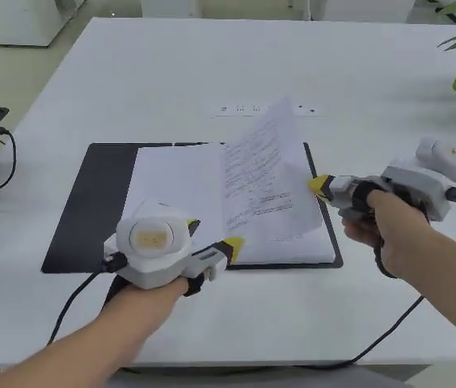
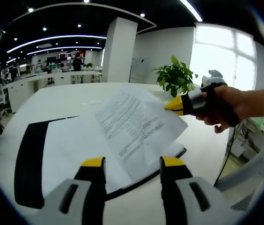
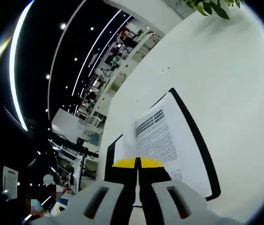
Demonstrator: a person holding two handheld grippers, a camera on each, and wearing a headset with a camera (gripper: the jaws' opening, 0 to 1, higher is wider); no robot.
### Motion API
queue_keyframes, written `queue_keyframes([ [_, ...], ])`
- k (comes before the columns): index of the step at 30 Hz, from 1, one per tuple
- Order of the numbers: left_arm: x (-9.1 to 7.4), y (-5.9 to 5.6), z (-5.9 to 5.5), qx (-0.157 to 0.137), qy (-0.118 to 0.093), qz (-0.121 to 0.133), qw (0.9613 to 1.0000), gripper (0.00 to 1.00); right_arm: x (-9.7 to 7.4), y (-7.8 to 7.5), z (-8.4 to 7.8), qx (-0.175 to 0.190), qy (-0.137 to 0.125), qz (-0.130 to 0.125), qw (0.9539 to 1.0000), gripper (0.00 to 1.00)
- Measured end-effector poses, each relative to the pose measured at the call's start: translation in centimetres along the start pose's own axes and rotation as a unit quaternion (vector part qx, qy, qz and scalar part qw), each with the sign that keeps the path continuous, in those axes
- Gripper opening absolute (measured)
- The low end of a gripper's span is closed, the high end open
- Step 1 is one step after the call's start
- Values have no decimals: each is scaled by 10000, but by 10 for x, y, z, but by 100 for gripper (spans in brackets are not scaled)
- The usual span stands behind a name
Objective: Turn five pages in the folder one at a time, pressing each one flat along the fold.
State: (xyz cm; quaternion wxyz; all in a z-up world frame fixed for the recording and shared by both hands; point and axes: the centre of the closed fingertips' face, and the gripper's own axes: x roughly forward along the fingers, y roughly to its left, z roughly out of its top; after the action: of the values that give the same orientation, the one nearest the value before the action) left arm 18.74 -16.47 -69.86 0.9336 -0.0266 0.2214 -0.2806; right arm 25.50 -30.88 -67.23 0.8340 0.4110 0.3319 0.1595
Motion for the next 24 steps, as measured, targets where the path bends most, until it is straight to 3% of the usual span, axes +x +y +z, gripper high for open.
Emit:
queue_keyframes([
  [6,-23,20,10,-28,-148,139,9998,46,7,31,1,184,36,310,9993,0],
  [11,-41,42,19,-46,-241,301,9992,45,23,63,-8,185,100,557,9982,0],
  [17,-60,61,31,-31,-370,424,9984,45,46,101,-35,100,327,836,9959,0],
  [24,-78,81,32,-85,-407,576,9975,44,72,129,-67,-81,619,924,9938,0],
])
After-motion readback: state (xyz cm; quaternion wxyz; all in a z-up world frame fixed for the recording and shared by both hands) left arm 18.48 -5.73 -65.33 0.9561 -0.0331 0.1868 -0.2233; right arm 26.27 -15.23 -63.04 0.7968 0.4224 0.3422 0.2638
